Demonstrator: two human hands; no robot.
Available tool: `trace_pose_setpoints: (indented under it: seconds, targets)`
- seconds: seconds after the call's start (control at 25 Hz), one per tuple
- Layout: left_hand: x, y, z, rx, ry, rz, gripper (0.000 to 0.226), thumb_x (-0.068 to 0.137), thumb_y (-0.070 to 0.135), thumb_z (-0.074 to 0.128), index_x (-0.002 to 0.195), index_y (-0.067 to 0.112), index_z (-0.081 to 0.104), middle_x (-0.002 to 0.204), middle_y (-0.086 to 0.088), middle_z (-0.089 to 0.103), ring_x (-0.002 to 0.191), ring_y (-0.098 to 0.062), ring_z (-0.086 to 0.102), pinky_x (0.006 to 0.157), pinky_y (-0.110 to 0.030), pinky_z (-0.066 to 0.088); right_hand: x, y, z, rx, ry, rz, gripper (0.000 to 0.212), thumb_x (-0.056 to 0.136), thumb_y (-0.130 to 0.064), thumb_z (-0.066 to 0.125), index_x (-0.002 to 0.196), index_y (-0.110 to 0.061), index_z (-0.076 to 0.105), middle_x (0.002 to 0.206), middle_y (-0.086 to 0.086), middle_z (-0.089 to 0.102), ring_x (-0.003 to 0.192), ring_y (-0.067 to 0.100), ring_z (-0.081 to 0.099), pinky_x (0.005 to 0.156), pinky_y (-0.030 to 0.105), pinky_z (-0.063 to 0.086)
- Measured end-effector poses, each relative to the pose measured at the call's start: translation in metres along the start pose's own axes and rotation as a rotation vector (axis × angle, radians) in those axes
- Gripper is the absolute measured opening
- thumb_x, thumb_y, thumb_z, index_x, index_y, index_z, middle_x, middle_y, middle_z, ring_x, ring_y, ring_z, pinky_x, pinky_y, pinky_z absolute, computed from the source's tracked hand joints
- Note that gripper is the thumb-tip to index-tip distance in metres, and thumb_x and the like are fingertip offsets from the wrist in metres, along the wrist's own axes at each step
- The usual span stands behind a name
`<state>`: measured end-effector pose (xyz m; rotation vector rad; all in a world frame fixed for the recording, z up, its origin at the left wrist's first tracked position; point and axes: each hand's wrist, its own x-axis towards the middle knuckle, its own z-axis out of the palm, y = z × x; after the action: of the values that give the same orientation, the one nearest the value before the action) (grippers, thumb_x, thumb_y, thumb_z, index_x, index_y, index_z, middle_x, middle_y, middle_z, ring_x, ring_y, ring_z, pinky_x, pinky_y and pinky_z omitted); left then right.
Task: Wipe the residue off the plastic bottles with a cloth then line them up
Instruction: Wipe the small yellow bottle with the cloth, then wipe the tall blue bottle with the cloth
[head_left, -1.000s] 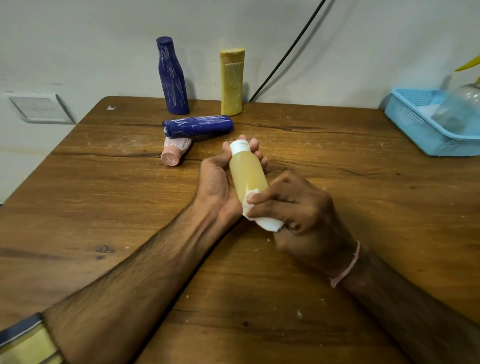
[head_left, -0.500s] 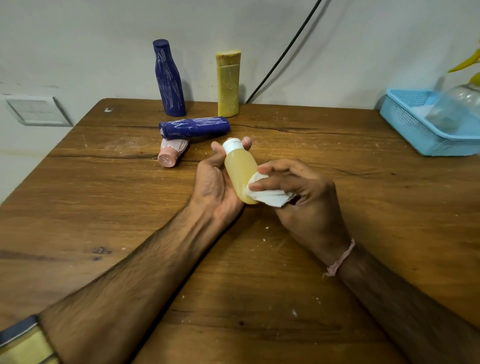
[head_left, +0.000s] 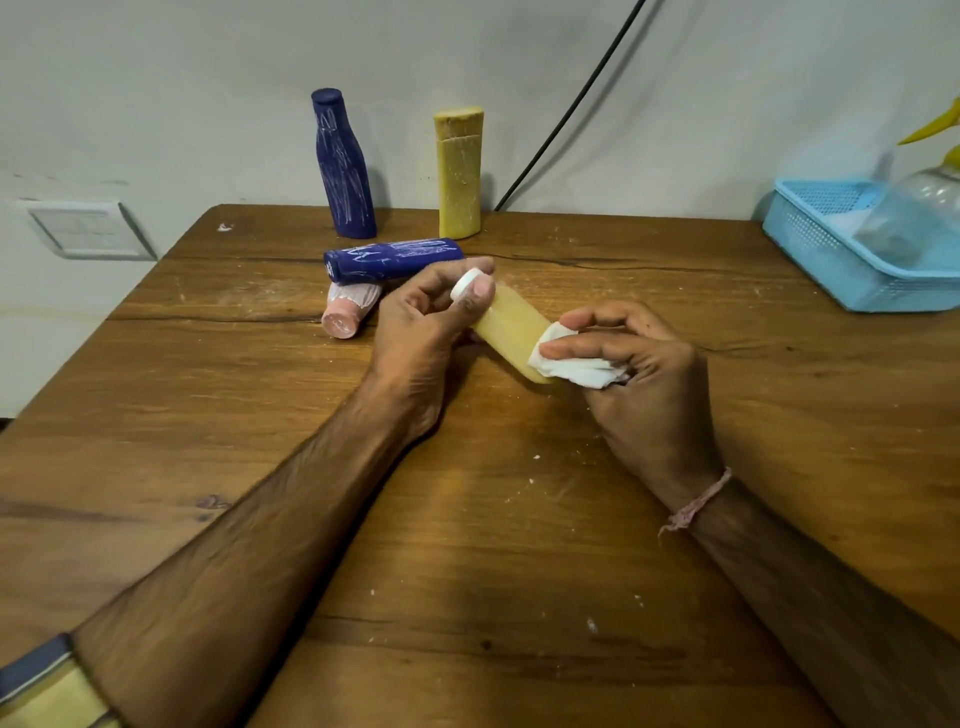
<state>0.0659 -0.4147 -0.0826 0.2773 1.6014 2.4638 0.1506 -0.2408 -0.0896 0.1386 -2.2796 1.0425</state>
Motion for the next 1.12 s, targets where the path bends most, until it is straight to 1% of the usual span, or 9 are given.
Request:
trace_pose_setpoints:
  seconds: [0.12,0.24,0.36,0.6,0.72,0.8,0.92,1.04,1.12]
  targets:
    - [-0.002,0.006,-0.006,0.094,0.005,-0.043,0.035,0.071,0.013,0.078,0.104,0.010,0.069,0.100,-0.007,0.076,0.097,-0.026,0.074,0.079,-0.040,0.063,0.003,0.004,-0.002,-0.059,0.054,-0.027,0.030,0.079,-0.004,0.083,0.106,-0.014,0.078,0.116,0.003,0.069,0.110,0.016,0.062,0.085,0.030,0.060]
    - [-0.008,0.006,-0.001,0.044,0.092,-0.062,0.038,0.066,0.011,0.080,0.102,0.009,0.069,0.098,-0.010,0.076,0.097,-0.028,0.075,0.073,-0.041,0.064,0.002,0.004,0.002,-0.282,0.096,-0.151,0.037,0.077,-0.009,0.086,0.111,-0.021,0.077,0.110,0.000,0.071,0.105,0.024,0.057,0.079,0.050,0.053]
    - [-0.012,0.005,0.005,0.014,0.086,-0.098,0.040,0.063,0.009,0.082,0.099,0.009,0.066,0.092,-0.010,0.077,0.092,-0.029,0.074,0.077,-0.043,0.064,0.007,0.011,-0.004,-0.321,0.151,-0.167,0.039,0.076,-0.005,0.087,0.112,-0.017,0.077,0.108,0.002,0.072,0.102,0.023,0.059,0.079,0.046,0.054]
    - [-0.012,-0.001,0.007,-0.012,-0.019,-0.236,0.046,0.057,-0.003,0.081,0.093,0.010,0.056,0.089,-0.009,0.066,0.087,-0.025,0.068,0.082,-0.042,0.060,0.006,0.006,-0.003,-0.072,0.123,-0.156,0.034,0.078,0.002,0.085,0.109,-0.009,0.077,0.110,0.004,0.073,0.103,0.011,0.067,0.085,0.021,0.059]
    - [-0.011,-0.002,0.011,-0.061,-0.104,-0.282,0.057,0.065,-0.015,0.076,0.115,0.006,0.059,0.113,-0.018,0.067,0.107,-0.035,0.067,0.093,-0.054,0.057,0.008,0.008,0.000,0.174,0.179,-0.018,0.034,0.078,0.001,0.084,0.108,-0.013,0.077,0.113,0.002,0.071,0.108,0.010,0.066,0.089,0.024,0.058]
    - [-0.014,-0.004,0.016,0.060,-0.140,-0.279,0.061,0.074,-0.014,0.072,0.128,0.012,0.060,0.123,-0.017,0.068,0.109,-0.030,0.069,0.089,-0.046,0.059,0.011,0.007,0.001,0.398,0.177,0.126,0.033,0.079,0.000,0.081,0.106,-0.019,0.077,0.115,0.001,0.070,0.113,0.013,0.065,0.092,0.031,0.059]
    - [-0.011,0.000,0.030,0.326,-0.065,-0.211,0.056,0.081,-0.005,0.074,0.129,0.019,0.061,0.121,-0.008,0.067,0.107,-0.025,0.068,0.085,-0.044,0.062,0.018,0.009,0.002,0.524,0.152,0.227,0.034,0.081,0.003,0.078,0.103,-0.022,0.078,0.117,0.001,0.073,0.116,0.016,0.066,0.094,0.039,0.059]
    - [0.022,0.005,0.046,0.531,-0.022,-0.053,0.061,0.079,-0.001,0.079,0.132,0.019,0.058,0.116,-0.001,0.066,0.105,-0.018,0.066,0.076,-0.031,0.062,0.042,0.023,0.006,0.654,0.099,0.410,0.028,0.084,0.003,0.075,0.101,-0.020,0.081,0.113,0.000,0.076,0.112,0.023,0.070,0.092,0.051,0.059]
    - [0.054,0.005,0.055,0.693,-0.024,0.031,0.062,0.075,0.003,0.084,0.130,0.016,0.060,0.115,-0.001,0.067,0.105,-0.019,0.066,0.084,-0.037,0.061,0.067,0.035,0.009,0.701,0.112,0.518,0.025,0.086,0.001,0.075,0.095,-0.021,0.082,0.109,0.000,0.078,0.108,0.028,0.072,0.091,0.054,0.059]
